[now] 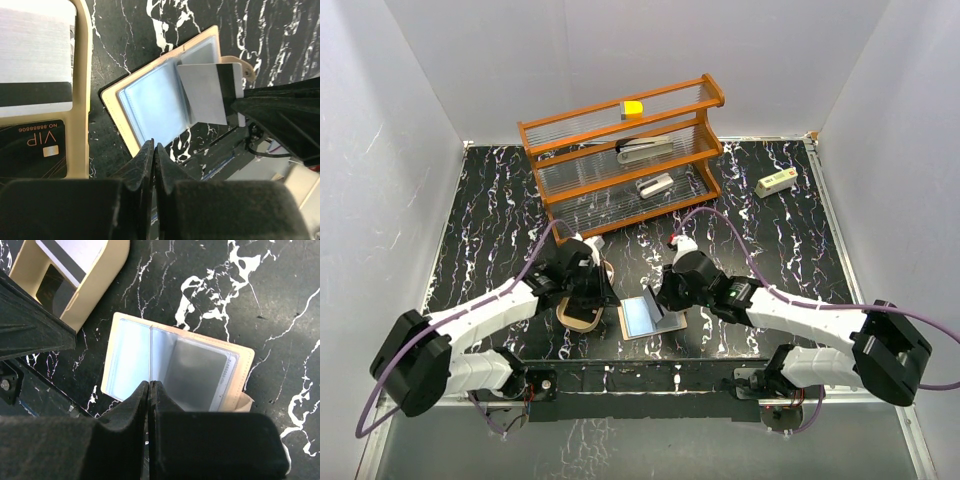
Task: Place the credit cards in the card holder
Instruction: Insert the credit card into the card holder.
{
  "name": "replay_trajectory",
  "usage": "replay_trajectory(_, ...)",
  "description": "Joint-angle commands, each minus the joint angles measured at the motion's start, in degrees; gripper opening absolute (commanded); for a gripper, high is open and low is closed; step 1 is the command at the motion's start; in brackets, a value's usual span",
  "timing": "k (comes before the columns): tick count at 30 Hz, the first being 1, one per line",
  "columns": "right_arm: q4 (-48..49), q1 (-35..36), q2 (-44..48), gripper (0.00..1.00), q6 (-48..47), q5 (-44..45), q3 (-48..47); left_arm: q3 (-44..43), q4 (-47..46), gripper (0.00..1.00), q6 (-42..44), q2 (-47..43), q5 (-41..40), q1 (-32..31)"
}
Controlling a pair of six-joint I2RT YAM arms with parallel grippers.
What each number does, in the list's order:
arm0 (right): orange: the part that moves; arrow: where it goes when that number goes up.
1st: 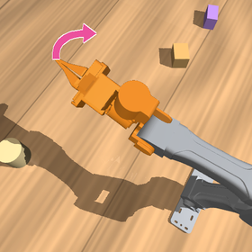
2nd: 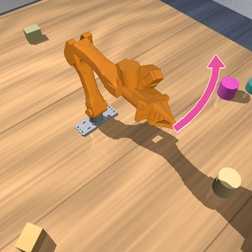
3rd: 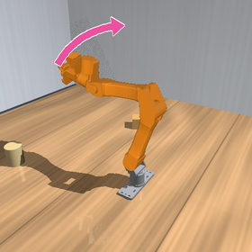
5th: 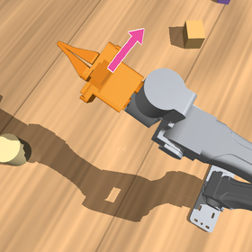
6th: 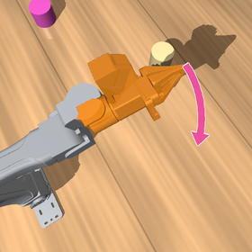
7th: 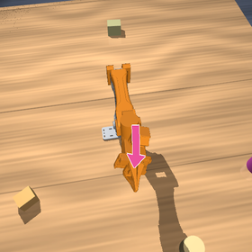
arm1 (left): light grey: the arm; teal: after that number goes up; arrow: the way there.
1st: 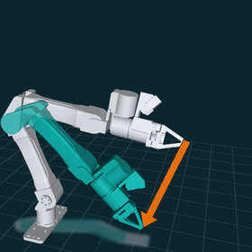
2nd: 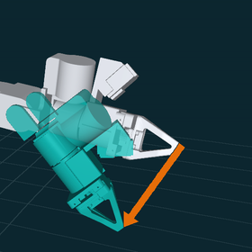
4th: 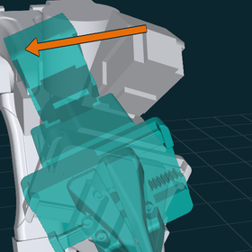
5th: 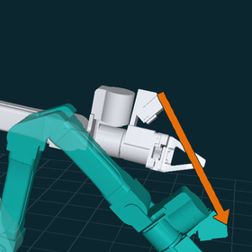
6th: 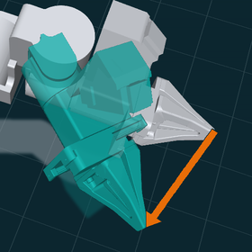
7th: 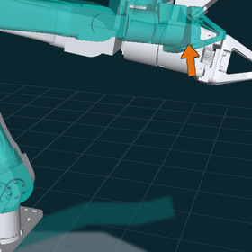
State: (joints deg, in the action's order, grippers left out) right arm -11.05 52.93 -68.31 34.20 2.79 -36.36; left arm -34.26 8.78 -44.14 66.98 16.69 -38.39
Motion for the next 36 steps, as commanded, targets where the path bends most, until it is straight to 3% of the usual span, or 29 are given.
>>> replay_trajectory(1, 6.4, -2.6, 2.4, 0.0, 2.2, -5.0, 2.4, -3.0, 0.3, 0.0, 0.3, 3.0, -4.9, -3.0)
replay_trajectory(36, 14.7, -10.6, -1.6, 0.0, 5.1, -12.0, 12.6, -4.4, -0.5, 0.0, 1.7, 17.2, -10.3, -7.9)
